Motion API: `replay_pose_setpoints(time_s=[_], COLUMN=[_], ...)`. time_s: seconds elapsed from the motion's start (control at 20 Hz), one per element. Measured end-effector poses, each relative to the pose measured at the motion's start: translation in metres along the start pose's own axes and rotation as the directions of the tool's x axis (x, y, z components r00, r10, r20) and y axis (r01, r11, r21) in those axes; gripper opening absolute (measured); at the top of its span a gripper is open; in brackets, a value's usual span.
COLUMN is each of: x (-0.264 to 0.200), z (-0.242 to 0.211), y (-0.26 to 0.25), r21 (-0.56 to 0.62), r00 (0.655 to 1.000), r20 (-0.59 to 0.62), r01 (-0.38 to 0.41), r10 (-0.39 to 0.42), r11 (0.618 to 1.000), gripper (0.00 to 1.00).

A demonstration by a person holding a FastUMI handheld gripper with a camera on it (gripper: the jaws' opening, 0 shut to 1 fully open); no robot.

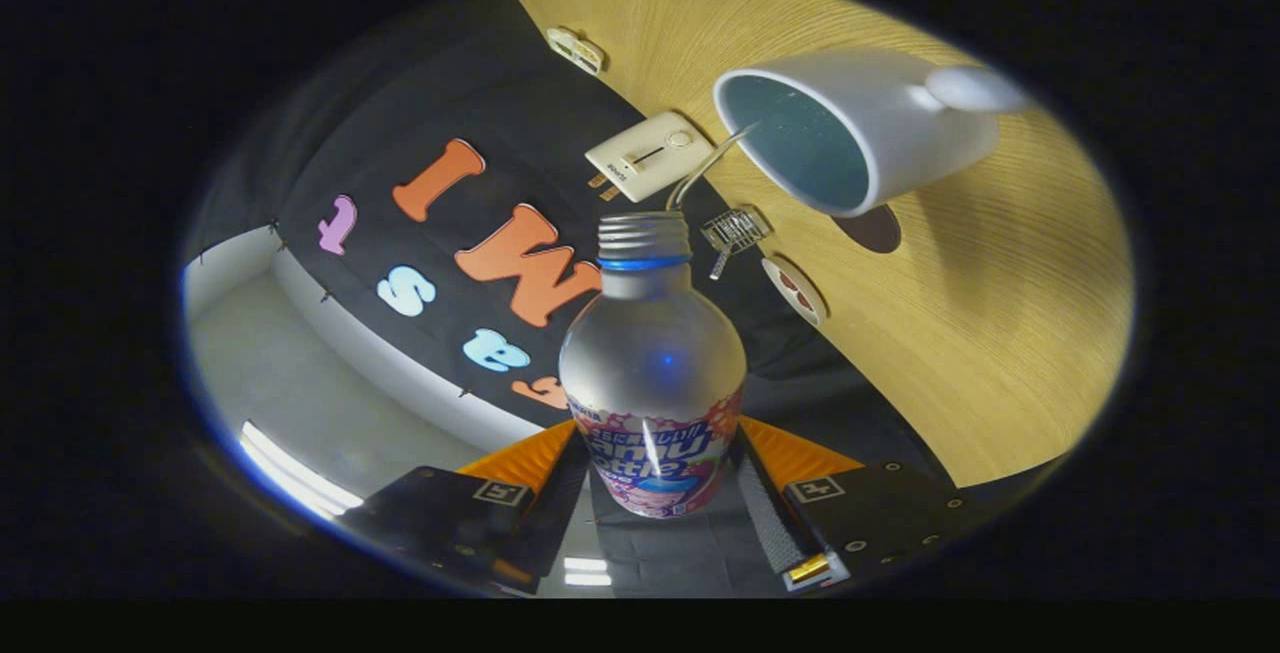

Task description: Take the bottle from table, then pour the juice into the cup, finally place the bottle on the coaster

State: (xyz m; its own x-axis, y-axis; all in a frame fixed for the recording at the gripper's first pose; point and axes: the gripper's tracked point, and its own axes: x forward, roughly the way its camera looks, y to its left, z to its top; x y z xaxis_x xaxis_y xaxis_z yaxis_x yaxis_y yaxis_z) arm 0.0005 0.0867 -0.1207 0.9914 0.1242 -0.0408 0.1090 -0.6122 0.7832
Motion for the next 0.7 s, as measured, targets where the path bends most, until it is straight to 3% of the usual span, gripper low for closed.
replay_pose_setpoints(time_s=[0.25,0.7], x=[0.0,0.003], z=[0.0,0.012], y=[0.001,-0.021], r21=[0.01,-0.117], r00=[1.0,0.995], r20=[0.001,0.057], r01=[-0.006,0.092], r10=[0.006,-0.086], r11=[1.0,0.989], gripper=[0.78,0.78])
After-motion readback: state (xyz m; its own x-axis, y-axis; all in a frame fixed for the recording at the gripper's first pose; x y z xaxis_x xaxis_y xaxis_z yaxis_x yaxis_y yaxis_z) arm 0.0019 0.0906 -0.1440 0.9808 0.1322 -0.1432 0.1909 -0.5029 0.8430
